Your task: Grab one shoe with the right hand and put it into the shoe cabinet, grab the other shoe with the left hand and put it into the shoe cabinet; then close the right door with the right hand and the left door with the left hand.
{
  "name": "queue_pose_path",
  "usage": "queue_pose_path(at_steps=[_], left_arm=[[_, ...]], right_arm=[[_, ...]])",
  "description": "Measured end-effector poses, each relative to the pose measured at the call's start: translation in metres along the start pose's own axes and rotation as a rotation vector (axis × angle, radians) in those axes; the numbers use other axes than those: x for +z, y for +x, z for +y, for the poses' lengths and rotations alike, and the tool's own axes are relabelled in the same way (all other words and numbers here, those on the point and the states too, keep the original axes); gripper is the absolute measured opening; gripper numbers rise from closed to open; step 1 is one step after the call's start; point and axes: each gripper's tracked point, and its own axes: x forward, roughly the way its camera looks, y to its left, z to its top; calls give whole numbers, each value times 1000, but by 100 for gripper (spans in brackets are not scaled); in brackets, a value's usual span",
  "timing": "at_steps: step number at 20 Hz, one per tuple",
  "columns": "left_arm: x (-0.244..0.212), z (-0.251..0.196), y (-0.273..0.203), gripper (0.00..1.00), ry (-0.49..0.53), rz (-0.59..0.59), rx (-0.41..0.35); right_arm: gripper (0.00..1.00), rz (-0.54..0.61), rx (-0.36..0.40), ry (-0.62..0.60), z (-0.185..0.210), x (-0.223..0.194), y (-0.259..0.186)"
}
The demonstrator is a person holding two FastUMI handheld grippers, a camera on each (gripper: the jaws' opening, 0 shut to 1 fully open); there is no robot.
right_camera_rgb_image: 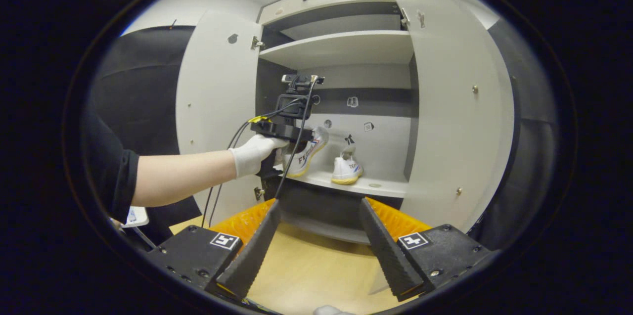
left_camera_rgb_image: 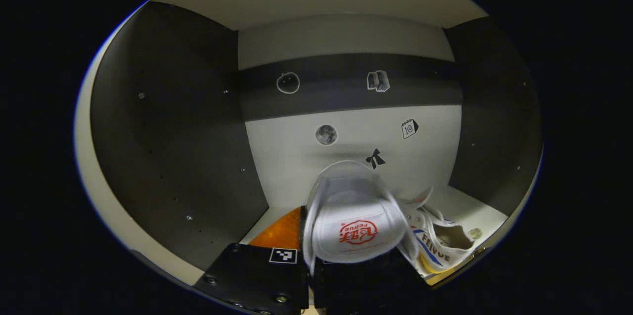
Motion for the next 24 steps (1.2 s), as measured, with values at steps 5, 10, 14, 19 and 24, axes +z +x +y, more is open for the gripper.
queue_pose_path(at_steps=[5,10,14,19,24], left_arm=[[-35,-2,32,14,51,152,-12],[-68,-3,42,19,93,327,-32],[-77,-3,41,22,87,370,-56],[-63,-7,29,27,34,309,-87],[-32,0,4,79,-40,188,-81]], right_arm=[[100,57,-6,8,-3,-16,2],[99,76,-2,27,-5,-19,4],[100,74,-21,15,-11,-22,4],[100,73,-22,23,-12,-22,1],[100,66,-10,17,-3,-20,-3]])
